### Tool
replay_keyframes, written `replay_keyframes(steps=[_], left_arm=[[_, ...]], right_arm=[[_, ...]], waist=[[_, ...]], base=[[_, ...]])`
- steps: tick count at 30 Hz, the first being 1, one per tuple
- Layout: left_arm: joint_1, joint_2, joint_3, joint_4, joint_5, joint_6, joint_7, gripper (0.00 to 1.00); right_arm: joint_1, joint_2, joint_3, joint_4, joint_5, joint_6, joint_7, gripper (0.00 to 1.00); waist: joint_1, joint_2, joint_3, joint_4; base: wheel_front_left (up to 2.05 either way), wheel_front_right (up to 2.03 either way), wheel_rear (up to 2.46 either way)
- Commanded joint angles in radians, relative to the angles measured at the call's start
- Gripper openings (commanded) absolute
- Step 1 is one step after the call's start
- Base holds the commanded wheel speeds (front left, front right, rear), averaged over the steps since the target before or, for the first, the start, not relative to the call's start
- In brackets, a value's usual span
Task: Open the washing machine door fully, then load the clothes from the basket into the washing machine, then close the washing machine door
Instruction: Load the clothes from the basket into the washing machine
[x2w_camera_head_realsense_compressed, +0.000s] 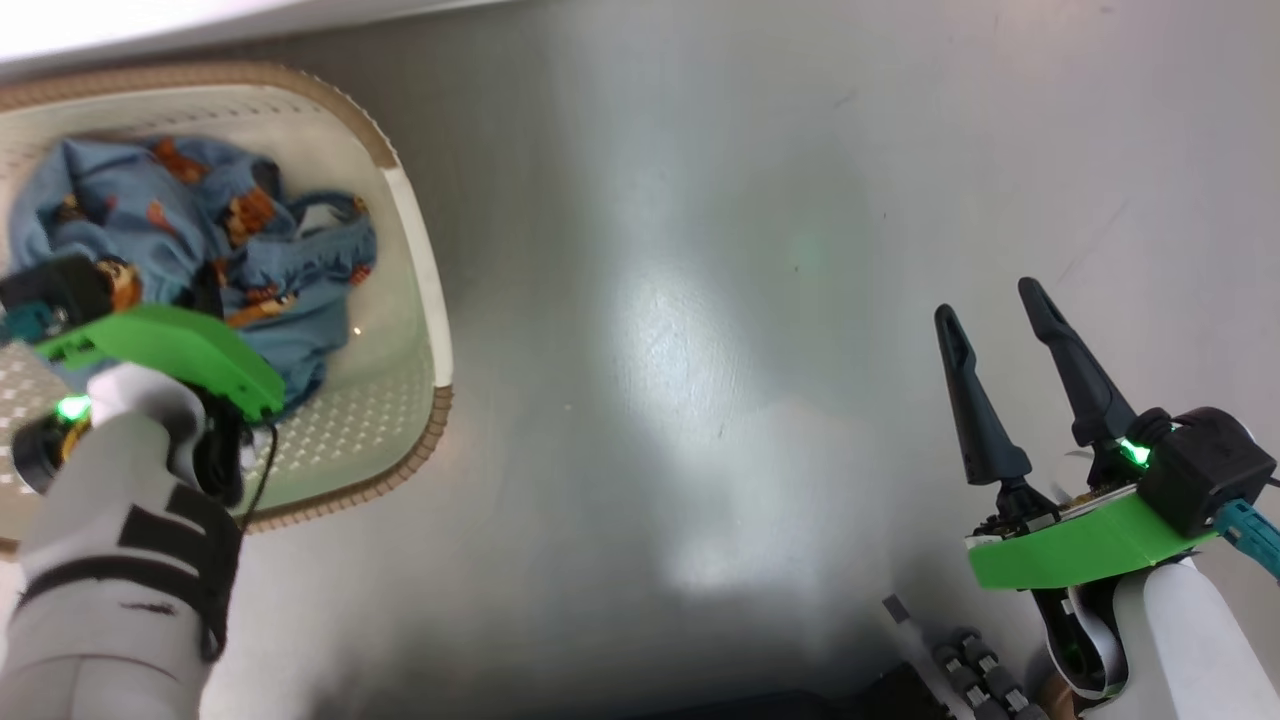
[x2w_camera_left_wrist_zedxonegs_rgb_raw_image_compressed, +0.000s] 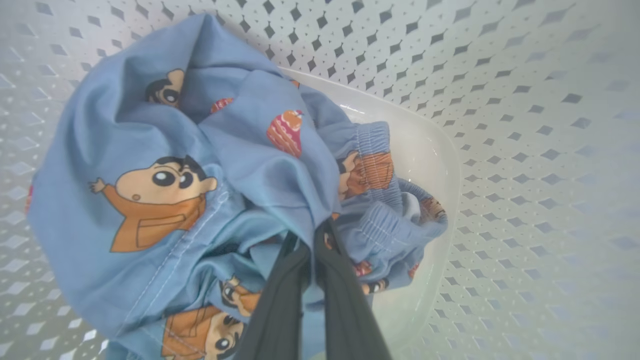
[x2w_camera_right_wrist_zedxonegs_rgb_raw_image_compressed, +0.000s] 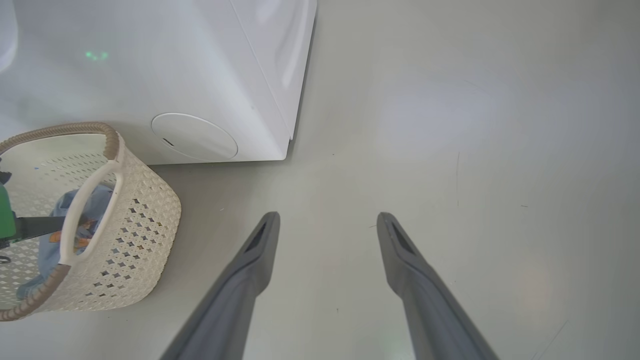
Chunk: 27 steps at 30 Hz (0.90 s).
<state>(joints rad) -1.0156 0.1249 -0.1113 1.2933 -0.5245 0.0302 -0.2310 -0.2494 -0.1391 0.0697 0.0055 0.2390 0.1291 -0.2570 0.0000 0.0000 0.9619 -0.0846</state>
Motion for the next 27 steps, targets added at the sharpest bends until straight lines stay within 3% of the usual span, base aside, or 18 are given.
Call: replay_keyframes(steps=[1, 6, 16, 27], left_arm=[[0.068, 0.032, 0.023, -0.003, -0.01, -0.005, -0.017, 0.0], [0.127, 0.019, 0.038, -0.027, -0.017, -0.017, -0.029, 0.0], [0.364, -0.01, 0.143, -0.324, 0.05, 0.008, -0.031, 0.0], [0.666, -0.066, 0.246, -0.608, 0.16, -0.014, -0.031, 0.0]], right_arm=[[0.031, -0.008, 0.024, -0.005, 0.002, 0.002, -0.005, 1.0], [0.025, -0.005, 0.035, 0.025, 0.009, 0.002, -0.005, 1.0], [0.043, 0.017, 0.044, 0.086, 0.031, 0.002, -0.005, 1.0], [0.14, 0.044, 0.054, 0.136, 0.053, 0.002, -0.005, 1.0]], waist=[[0.0, 0.0, -0.044, 0.017], [0.0, 0.0, -0.117, 0.032], [0.0, 0.0, -0.327, 0.061], [0.0, 0.0, -0.607, 0.096]], base=[[0.0, 0.0, 0.0], [0.0, 0.0, 0.0], [0.0, 0.0, 0.0], [0.0, 0.0, 0.0]])
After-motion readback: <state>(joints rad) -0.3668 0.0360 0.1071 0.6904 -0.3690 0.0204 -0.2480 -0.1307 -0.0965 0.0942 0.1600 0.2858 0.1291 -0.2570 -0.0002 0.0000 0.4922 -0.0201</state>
